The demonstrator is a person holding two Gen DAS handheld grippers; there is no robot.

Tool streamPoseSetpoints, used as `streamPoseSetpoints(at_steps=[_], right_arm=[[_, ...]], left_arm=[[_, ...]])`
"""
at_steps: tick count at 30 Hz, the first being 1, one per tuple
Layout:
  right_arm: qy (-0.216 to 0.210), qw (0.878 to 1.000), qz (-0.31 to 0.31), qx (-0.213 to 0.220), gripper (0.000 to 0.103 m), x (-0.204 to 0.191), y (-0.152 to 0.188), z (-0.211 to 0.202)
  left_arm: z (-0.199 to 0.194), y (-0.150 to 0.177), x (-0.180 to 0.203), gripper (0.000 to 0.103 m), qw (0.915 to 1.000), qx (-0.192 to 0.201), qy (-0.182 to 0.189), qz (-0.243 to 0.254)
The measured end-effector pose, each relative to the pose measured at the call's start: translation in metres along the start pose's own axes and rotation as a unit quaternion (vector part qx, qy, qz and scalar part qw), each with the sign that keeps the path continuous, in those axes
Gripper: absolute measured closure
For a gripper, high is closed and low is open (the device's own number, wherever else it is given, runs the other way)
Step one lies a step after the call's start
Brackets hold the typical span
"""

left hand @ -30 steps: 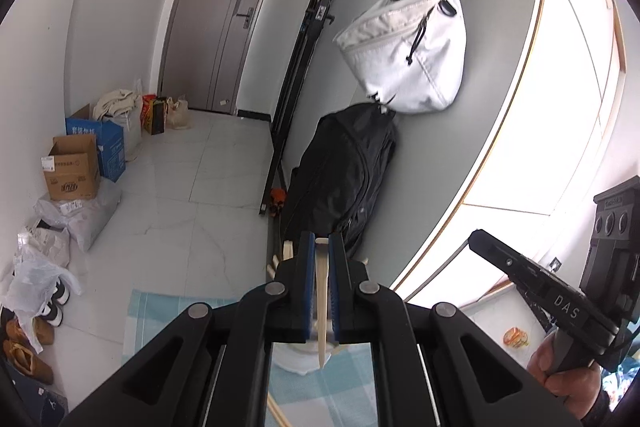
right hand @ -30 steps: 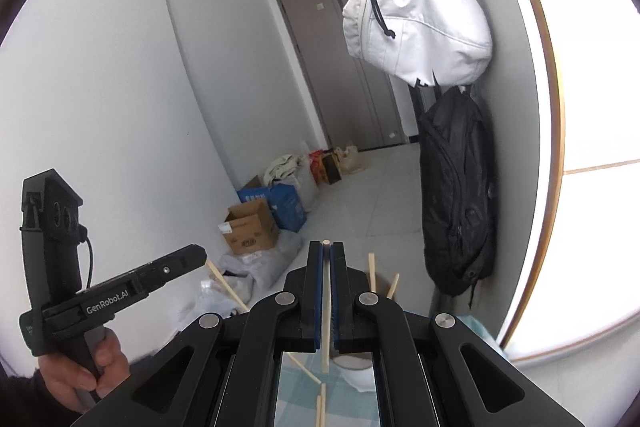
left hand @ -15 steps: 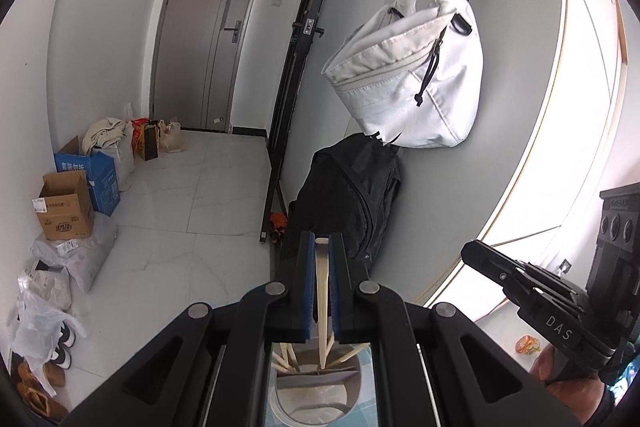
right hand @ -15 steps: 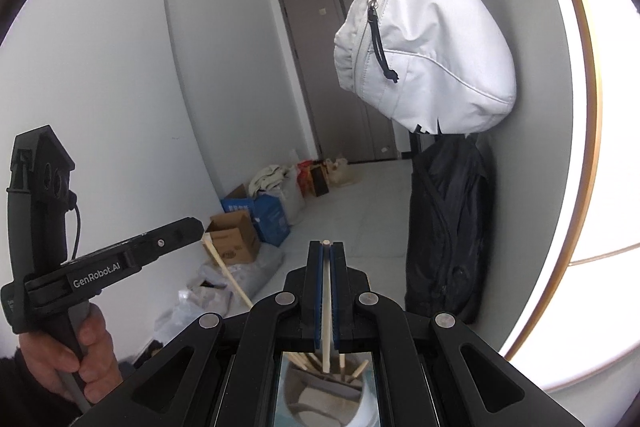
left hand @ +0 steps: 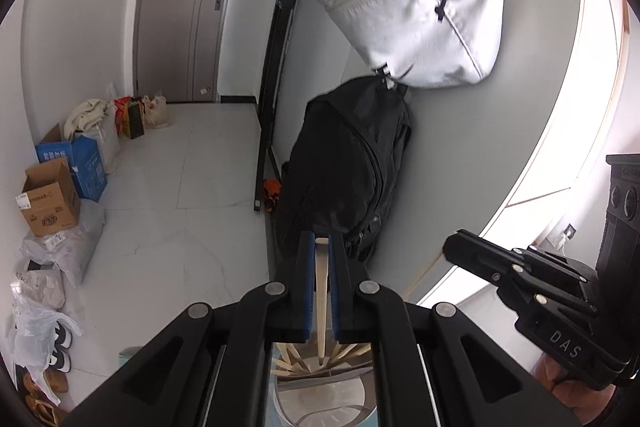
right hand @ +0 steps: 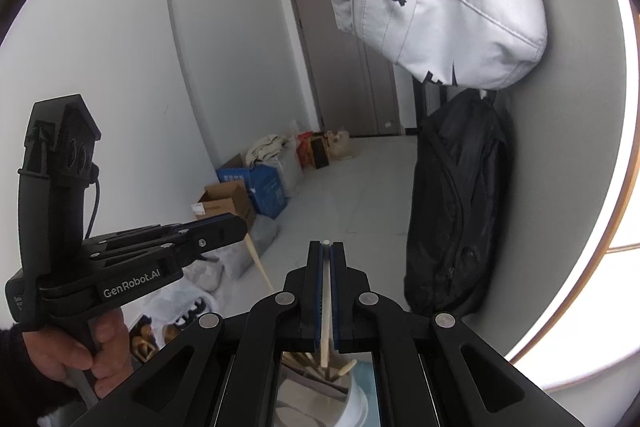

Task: Organize utensils
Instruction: 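Open both grippers to drop the chopsticks into the utensil holder, then withdraw both open grippers from the holder toward the last chopsticks on the cloth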

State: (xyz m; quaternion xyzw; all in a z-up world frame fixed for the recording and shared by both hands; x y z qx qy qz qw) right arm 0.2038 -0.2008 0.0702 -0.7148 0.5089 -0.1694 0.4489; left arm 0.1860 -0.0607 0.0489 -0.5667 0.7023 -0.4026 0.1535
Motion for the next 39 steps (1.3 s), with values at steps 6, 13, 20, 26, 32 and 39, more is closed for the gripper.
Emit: streamPoseSetpoints(at_steps=[6, 13, 20, 26, 32, 39], right_arm=[[-0.014, 0.999, 0.004, -0.038, 0.1, 0.001, 0.022, 0.021], [-0.032, 0.996, 0.039, -0.074, 0.097, 0.008, 0.046, 0.034], [-0.039, 0.995, 0.071, -0.063, 0.078, 0.012, 0.055, 0.015], [-0.036, 0.996, 0.068, -0.044, 0.06, 0.003, 0.055, -0.005], [-0.035, 0.996, 0.073, -0.025, 0.053, -0.004, 0.056, -0.024], [-0.045, 0.997, 0.066, -0.002, 0.053, -0.022, 0.056, -0.049]], left_arm=[[0.008, 0.017, 0.003, 0.101, 0.9984, -0.03, 0.048, 0.005], [0.031, 0.042, -0.003, 0.1, 0.991, -0.112, 0.073, -0.008], [0.001, 0.044, -0.014, 0.093, 0.9942, -0.07, 0.072, -0.041], [-0.022, 0.044, -0.01, 0.06, 0.9974, -0.044, 0.042, -0.039], [-0.032, 0.047, -0.012, 0.058, 0.9981, -0.031, 0.017, -0.051], [-0.059, 0.044, -0.014, 0.038, 0.9977, 0.013, -0.017, -0.064]])
Point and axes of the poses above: each gripper's, at about its wrist camera, not at the fingertips, and z roughly the way its jaws point, x to its right, y to its underside, the point moved 5 cm from there along z, roughly the way its jaws point, and after that the axes turned 5 degrees about -x, right-handed, at the moved point
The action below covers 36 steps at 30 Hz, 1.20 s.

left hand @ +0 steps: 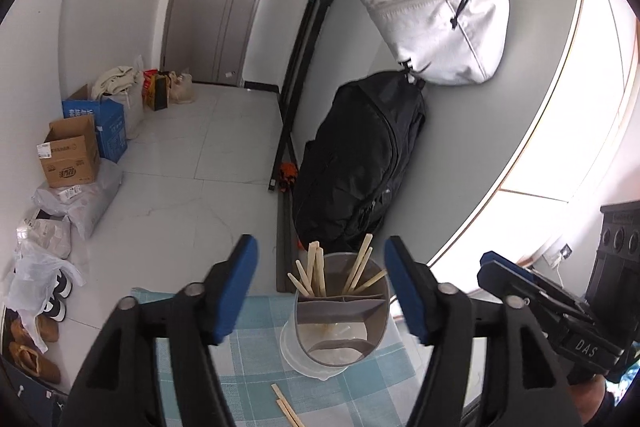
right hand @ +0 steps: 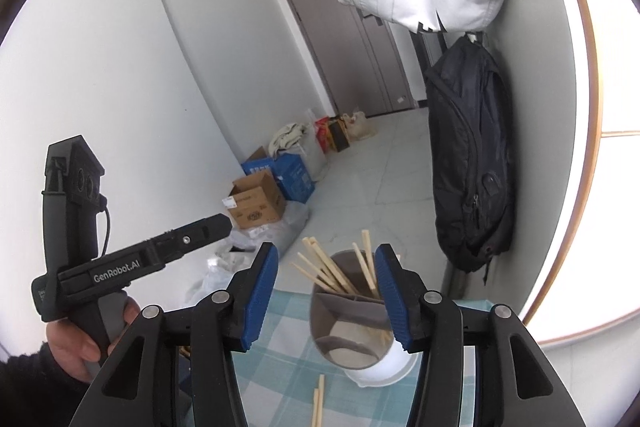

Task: Organize utensils
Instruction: 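Withdraw both open grippers from the holder toward the last chopsticks on the cloth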

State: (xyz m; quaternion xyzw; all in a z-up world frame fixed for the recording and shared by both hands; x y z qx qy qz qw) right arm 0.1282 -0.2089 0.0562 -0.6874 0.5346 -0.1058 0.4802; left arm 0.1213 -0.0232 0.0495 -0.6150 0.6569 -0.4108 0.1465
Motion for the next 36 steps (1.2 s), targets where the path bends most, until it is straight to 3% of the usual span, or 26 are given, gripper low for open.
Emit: streamPoseSetpoints(at_steps=[6, 8, 9, 16, 18, 20, 29, 36], right_arm=[[-0.004, 1.0, -0.014, 0.019, 0.045, -0.018, 0.004, -0.017], [-0.005, 0.999, -0.022, 0.024, 0.04, -0.025, 0.007, -0.023], [-0.004, 0.999, -0.026, 0.028, 0.039, -0.028, 0.009, -0.025], [0.004, 0.998, -0.053, 0.042, 0.032, -0.047, 0.026, -0.039], [-0.01, 0.998, -0.052, 0.043, 0.03, -0.052, 0.034, -0.042], [-0.007, 0.997, -0.055, 0.045, 0.022, -0.055, 0.04, -0.045], [-0.008, 0.997, -0.066, 0.039, 0.021, -0.065, 0.081, -0.043], [0.009, 0.998, -0.066, 0.005, 0.019, -0.058, 0.114, -0.023]], left_arm=[[-0.018, 0.008, 0.006, 0.035, 0.9998, 0.015, -0.011, 0.01], [-0.022, 0.011, 0.007, 0.023, 0.9997, 0.018, -0.013, 0.011], [-0.025, 0.014, 0.007, 0.022, 0.9996, 0.023, -0.014, 0.01], [-0.043, 0.031, 0.004, 0.021, 0.9983, 0.047, -0.032, 0.009], [-0.046, 0.037, 0.002, 0.016, 0.9981, 0.05, -0.035, 0.006], [-0.05, 0.043, 0.0, 0.011, 0.9977, 0.055, -0.039, 0.003], [-0.055, 0.074, -0.012, 0.01, 0.9966, 0.063, -0.053, 0.002], [-0.04, 0.105, -0.019, 0.01, 0.9965, 0.046, -0.069, 0.01]])
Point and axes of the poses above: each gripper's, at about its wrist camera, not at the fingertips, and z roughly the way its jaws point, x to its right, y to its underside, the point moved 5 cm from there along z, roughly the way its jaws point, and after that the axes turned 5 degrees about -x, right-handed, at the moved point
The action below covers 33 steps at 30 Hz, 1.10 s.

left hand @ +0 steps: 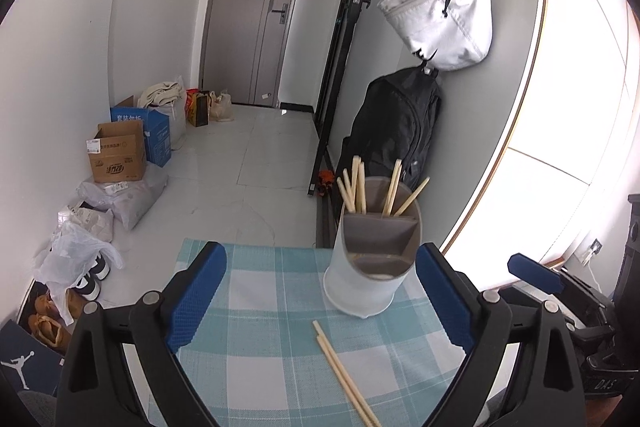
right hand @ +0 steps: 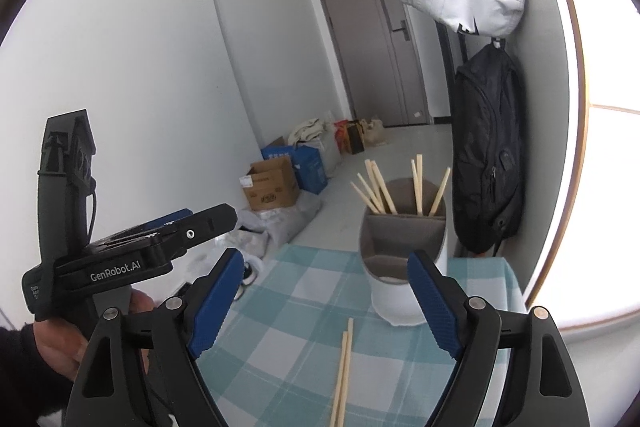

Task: Organize utensils
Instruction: 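Withdraw both open grippers from the holder toward the last chopsticks on the cloth, then lower the right gripper onto the last chopsticks and close on them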

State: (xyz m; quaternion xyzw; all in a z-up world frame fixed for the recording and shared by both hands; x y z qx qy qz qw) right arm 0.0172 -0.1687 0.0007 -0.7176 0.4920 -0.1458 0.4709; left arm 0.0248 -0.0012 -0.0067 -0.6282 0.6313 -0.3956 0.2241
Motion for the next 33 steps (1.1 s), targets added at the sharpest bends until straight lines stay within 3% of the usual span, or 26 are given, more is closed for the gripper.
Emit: streamPoseSetpoints(at_steps=[4, 9, 16, 18, 20, 21, 26, 33], right_arm=[[0.012, 0.999, -0.005, -0.034, 0.019, 0.004, 0.019, 0.017], [0.01, 0.993, 0.01, -0.121, 0.023, 0.014, 0.046, 0.057], [0.023, 0.973, -0.004, -0.228, 0.057, 0.014, 0.076, 0.122], [0.032, 0.966, -0.013, -0.255, 0.061, 0.012, 0.082, 0.142], [0.051, 0.957, -0.027, -0.285, 0.08, 0.011, 0.089, 0.164], [0.057, 0.952, -0.033, -0.299, 0.083, 0.012, 0.092, 0.175], [0.089, 0.934, -0.064, -0.34, 0.084, 0.015, 0.098, 0.214], [0.109, 0.923, -0.094, -0.356, 0.085, 0.006, 0.099, 0.231]], left_arm=[[0.019, 0.02, -0.01, 0.01, 0.9993, -0.033, -0.003, -0.017], [0.04, 0.041, -0.033, 0.01, 0.9963, -0.071, -0.021, -0.044], [0.059, 0.057, -0.074, 0.01, 0.9877, -0.114, -0.046, -0.096], [0.066, 0.061, -0.085, 0.01, 0.9835, -0.131, -0.05, -0.115], [0.07, 0.063, -0.095, 0.01, 0.9796, -0.143, -0.045, -0.134], [0.071, 0.064, -0.099, 0.01, 0.9775, -0.15, -0.046, -0.141], [0.076, 0.068, -0.119, 0.01, 0.9707, -0.162, -0.055, -0.169], [0.08, 0.075, -0.134, 0.01, 0.9583, -0.184, -0.036, -0.215]])
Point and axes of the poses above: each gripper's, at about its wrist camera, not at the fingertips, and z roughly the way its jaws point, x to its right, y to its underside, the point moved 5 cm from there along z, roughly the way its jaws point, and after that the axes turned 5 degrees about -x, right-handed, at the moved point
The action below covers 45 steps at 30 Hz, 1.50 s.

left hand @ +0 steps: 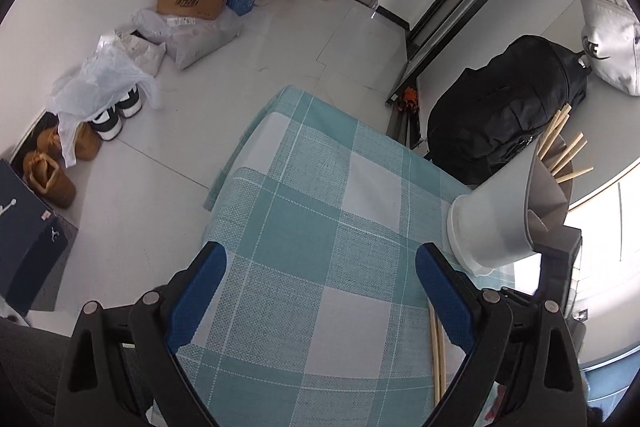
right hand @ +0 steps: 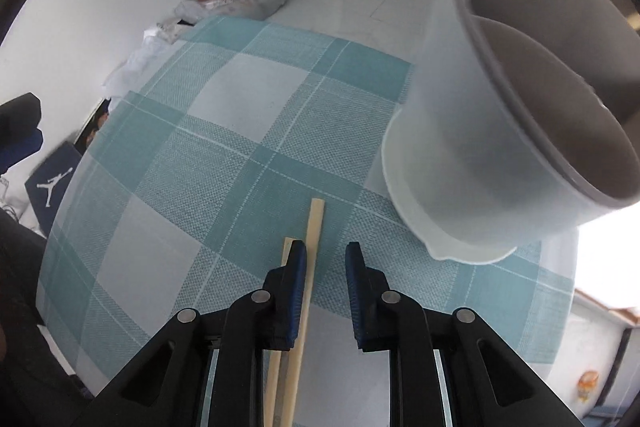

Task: Organize utensils
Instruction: 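Lower the right gripper onto the last chopsticks and close on them, then lower the left gripper onto the remaining chopstick and close on it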

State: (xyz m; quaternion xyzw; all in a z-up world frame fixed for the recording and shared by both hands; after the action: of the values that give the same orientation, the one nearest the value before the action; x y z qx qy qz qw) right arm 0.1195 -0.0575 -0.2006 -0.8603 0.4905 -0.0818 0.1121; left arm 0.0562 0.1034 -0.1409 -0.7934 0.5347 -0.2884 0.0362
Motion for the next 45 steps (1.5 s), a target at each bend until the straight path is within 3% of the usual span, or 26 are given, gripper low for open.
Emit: streamPoseSetpoints(at_steps=[9, 11, 15, 19, 25, 35, 45], right_arm=[[0.021, 1.0, 0.003, 0.002, 0.085, -0.006, -0.017, 0.002], [0.008, 1.0, 0.005, 0.002, 0.096, -0.007, -0.019, 0.001], [-0.007, 1.0, 0.013, 0.009, 0.097, -0.007, -0.016, -0.003], [-0.032, 0.998, 0.029, 0.053, 0.097, 0.001, -0.017, -0.029], [-0.064, 0.984, 0.051, 0.158, 0.097, 0.021, -0.005, -0.101], [-0.095, 0.942, 0.137, 0.292, 0.097, 0.071, 0.043, -0.166], [-0.112, 0.925, 0.165, 0.322, 0.097, 0.103, 0.085, -0.188]], left_arm=[[0.002, 0.0, -0.005, 0.01, 0.9998, -0.016, 0.007, 0.0], [0.003, 0.0, -0.007, 0.01, 0.9997, -0.021, 0.008, -0.004], [0.003, 0.0, -0.009, 0.01, 0.9998, -0.02, 0.005, -0.003], [0.005, 0.004, -0.008, 0.01, 0.9996, -0.026, 0.001, 0.007], [0.015, 0.015, 0.005, 0.01, 0.998, -0.049, -0.011, 0.039], [0.031, 0.042, 0.055, 0.01, 0.9867, -0.09, -0.041, 0.129], [0.053, 0.05, 0.097, 0.01, 0.9726, -0.136, -0.064, 0.177]])
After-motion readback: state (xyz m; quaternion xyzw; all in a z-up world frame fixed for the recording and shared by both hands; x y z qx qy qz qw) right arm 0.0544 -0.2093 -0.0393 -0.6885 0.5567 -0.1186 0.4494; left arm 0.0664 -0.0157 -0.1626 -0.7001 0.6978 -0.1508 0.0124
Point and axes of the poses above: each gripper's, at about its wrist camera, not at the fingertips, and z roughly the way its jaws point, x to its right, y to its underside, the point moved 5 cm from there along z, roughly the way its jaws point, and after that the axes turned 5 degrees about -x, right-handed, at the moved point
